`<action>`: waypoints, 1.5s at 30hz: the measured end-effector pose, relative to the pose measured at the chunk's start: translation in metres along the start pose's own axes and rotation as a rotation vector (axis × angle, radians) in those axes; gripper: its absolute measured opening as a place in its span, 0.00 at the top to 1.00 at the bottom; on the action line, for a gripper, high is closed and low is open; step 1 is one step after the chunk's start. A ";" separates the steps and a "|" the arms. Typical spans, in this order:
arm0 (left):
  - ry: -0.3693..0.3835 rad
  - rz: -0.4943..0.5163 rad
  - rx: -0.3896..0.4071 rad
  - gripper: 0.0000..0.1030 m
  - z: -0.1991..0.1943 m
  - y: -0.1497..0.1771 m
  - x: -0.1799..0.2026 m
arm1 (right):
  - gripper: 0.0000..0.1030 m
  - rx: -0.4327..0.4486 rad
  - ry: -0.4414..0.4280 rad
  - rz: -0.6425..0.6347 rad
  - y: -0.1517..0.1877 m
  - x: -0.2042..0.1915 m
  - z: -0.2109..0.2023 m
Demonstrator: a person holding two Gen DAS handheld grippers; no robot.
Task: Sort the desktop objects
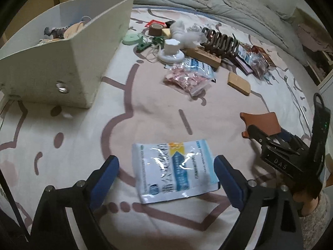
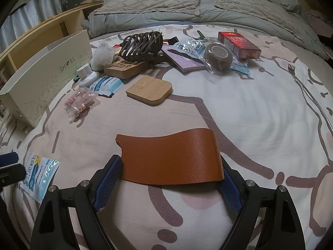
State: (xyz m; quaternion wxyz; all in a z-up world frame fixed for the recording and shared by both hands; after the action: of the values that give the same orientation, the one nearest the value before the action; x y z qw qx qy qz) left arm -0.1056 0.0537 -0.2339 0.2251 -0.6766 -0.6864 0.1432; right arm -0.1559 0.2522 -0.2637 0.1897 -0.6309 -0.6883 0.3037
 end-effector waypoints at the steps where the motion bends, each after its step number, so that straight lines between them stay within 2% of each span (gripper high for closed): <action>1: -0.002 -0.003 -0.008 0.10 0.003 0.001 0.003 | 0.14 0.000 -0.002 0.002 0.000 0.000 0.000; 6: -0.033 0.033 -0.023 0.10 0.015 0.007 0.017 | 0.14 0.003 -0.008 0.005 0.000 0.000 0.000; 11: -0.132 0.066 -0.036 0.09 0.027 0.013 0.014 | 0.12 0.004 -0.015 0.004 0.000 -0.001 0.001; 14: -0.139 0.020 -0.045 0.04 0.031 0.014 0.006 | 0.12 0.004 -0.018 0.005 0.000 -0.001 0.002; 18: -0.151 0.011 -0.044 0.00 0.033 0.015 0.000 | 0.08 0.003 -0.022 0.003 0.000 -0.002 0.002; 22: -0.129 -0.041 -0.047 0.00 0.035 0.017 -0.007 | 0.01 -0.010 -0.043 -0.010 0.001 -0.007 0.003; 30: -0.107 -0.039 -0.024 0.00 0.033 0.018 -0.011 | 0.01 -0.051 -0.105 0.063 0.000 -0.004 -0.014; 32: -0.105 -0.032 -0.011 0.02 0.032 0.018 -0.011 | 0.01 -0.060 -0.119 0.095 0.000 -0.002 -0.019; 34: -0.096 -0.024 0.004 0.11 0.030 0.017 -0.010 | 0.01 -0.066 -0.121 0.112 0.000 0.000 -0.025; 37: -0.079 -0.019 0.008 0.17 0.028 0.016 -0.009 | 0.01 -0.067 -0.118 0.120 0.003 0.002 -0.035; 45: -0.057 -0.025 0.022 0.24 0.022 0.018 0.001 | 0.01 -0.064 -0.231 0.131 -0.003 -0.023 -0.051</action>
State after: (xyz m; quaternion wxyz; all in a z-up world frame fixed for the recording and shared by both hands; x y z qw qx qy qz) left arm -0.1011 0.0582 -0.2619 0.2146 -0.6610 -0.6994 0.1668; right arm -0.1223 0.2389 -0.2210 0.0685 -0.6410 -0.6723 0.3639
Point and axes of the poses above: each gripper's, at about its wrist camera, not at the fingertips, and z roughly the way its jaws point, x to its right, y to its underside, the point moved 9 cm from there along z, roughly the way its jaws point, and after that the axes turned 5 degrees about x, right-handed, at the moved point
